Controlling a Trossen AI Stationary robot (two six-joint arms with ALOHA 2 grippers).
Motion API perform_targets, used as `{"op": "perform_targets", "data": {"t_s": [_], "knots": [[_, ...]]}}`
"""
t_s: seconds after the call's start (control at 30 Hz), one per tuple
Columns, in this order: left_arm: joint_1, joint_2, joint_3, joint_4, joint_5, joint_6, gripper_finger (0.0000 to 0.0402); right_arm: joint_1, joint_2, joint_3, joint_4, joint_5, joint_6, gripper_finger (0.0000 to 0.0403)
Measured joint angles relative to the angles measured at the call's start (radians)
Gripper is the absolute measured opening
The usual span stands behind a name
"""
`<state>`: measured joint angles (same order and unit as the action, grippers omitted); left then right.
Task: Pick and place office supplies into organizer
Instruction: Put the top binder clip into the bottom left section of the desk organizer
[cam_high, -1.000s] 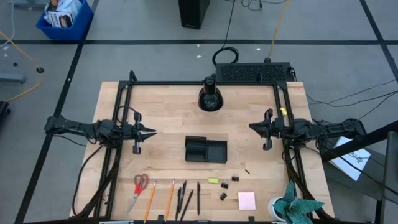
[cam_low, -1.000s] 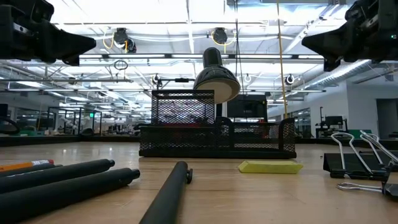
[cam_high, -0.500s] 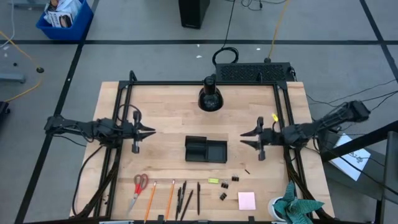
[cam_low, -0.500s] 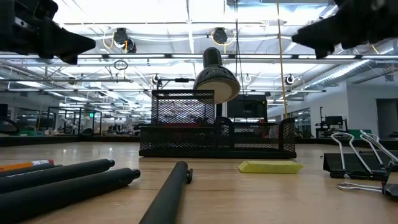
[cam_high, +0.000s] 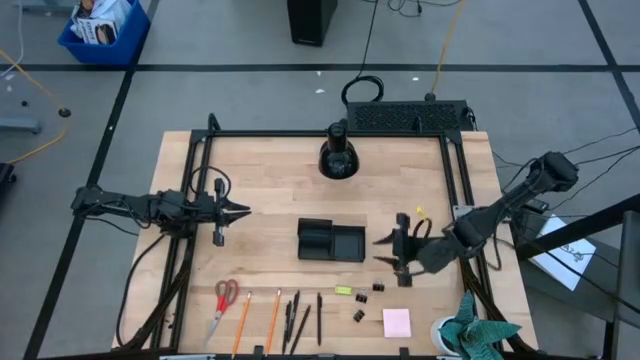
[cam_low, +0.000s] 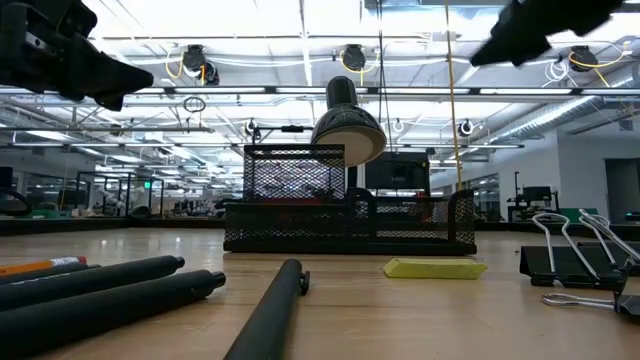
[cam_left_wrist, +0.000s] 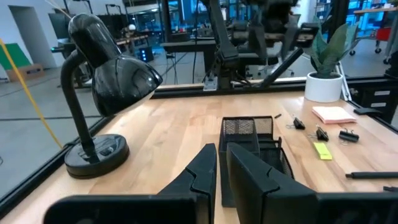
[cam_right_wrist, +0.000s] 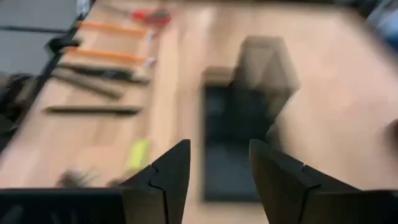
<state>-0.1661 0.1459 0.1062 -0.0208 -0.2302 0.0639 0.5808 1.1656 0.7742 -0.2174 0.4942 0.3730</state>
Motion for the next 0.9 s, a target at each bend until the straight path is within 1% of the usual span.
{"op": "perform_targets", "data": {"t_s": [0.17, 0.3, 0.47, 0.6, 0.9], "knots": [[0.0, 0.0, 0.0, 0.013, 0.0, -0.002, 0.0047, -0.011, 0.063, 0.0, -0.012, -0.149, 0.173, 0.0174], [0.0, 0.0, 0.0, 0.035, 0.0, 0.005, 0.0047, -0.012, 0.107, 0.001, -0.028, -0.257, 0.236, 0.0186], [0.0, 0.0, 0.0, 0.039, 0.001, -0.005, 0.0047, -0.011, 0.148, 0.001, -0.071, -0.367, 0.328, 0.0185], [0.0, 0.0, 0.0, 0.039, 0.001, -0.023, 0.0047, -0.011, 0.181, -0.008, -0.027, -0.369, 0.325, 0.0184], [0.0, 0.0, 0.0, 0.031, 0.012, -0.024, 0.0047, -0.024, 0.249, -0.023, -0.022, -0.366, 0.324, 0.0175]]}}
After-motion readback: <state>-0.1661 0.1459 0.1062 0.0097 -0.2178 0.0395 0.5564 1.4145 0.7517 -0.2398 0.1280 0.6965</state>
